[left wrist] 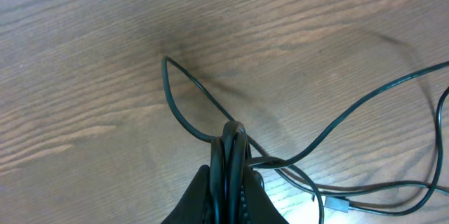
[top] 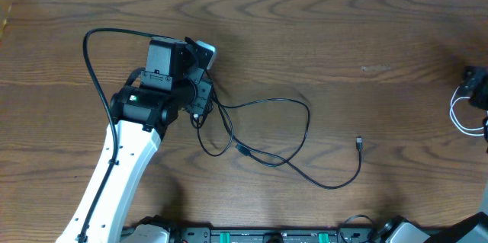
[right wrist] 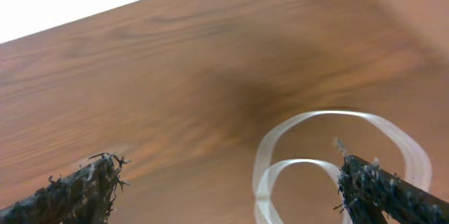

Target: Untangle cables

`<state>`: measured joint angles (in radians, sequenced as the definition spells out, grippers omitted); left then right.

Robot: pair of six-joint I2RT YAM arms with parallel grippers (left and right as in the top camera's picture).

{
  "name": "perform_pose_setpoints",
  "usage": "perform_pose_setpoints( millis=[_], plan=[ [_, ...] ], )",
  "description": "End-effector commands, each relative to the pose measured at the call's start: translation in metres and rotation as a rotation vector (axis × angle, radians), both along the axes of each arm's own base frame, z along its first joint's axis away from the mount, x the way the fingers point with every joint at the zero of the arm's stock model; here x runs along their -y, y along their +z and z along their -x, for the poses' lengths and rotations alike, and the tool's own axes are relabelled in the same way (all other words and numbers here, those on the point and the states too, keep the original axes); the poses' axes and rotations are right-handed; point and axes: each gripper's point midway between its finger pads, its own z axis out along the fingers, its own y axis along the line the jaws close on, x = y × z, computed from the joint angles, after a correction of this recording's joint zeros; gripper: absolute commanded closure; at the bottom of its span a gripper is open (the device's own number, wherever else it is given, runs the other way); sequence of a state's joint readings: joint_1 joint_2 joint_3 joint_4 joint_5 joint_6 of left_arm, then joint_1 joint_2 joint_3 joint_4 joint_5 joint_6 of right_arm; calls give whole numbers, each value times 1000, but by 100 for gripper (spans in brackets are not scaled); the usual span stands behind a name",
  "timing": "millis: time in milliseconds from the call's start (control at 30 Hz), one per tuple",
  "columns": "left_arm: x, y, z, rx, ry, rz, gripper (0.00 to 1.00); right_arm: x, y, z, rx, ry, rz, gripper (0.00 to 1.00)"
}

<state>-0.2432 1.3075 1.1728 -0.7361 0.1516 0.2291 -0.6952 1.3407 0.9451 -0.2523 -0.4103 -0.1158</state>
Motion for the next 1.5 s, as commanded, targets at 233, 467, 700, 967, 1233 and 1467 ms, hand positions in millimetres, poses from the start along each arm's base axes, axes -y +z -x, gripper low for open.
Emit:
perform_pose_setpoints(
  millis=[233, 467, 700, 967, 1233, 1467],
  plan=[
    [56, 41, -6, 83, -179, 290, 92, -128, 17, -8, 99, 485, -357, 1],
    [105, 89, 12, 155, -463, 567, 92, -218, 27, -6, 108, 810, -393, 1],
    [118, 103, 28, 151, -578, 662, 92, -300, 38, 10, 129, 1098, -412, 1],
    [134, 105, 42, 148, -659, 671, 92, -380, 52, 39, 170, 1384, -404, 1],
    [154, 108, 57, 143, -732, 677, 92, -420, 58, 57, 206, 1512, -365, 8],
    [160, 110, 57, 170, -746, 663, 92, -430, 53, 60, 182, 1516, -347, 99]
  ],
)
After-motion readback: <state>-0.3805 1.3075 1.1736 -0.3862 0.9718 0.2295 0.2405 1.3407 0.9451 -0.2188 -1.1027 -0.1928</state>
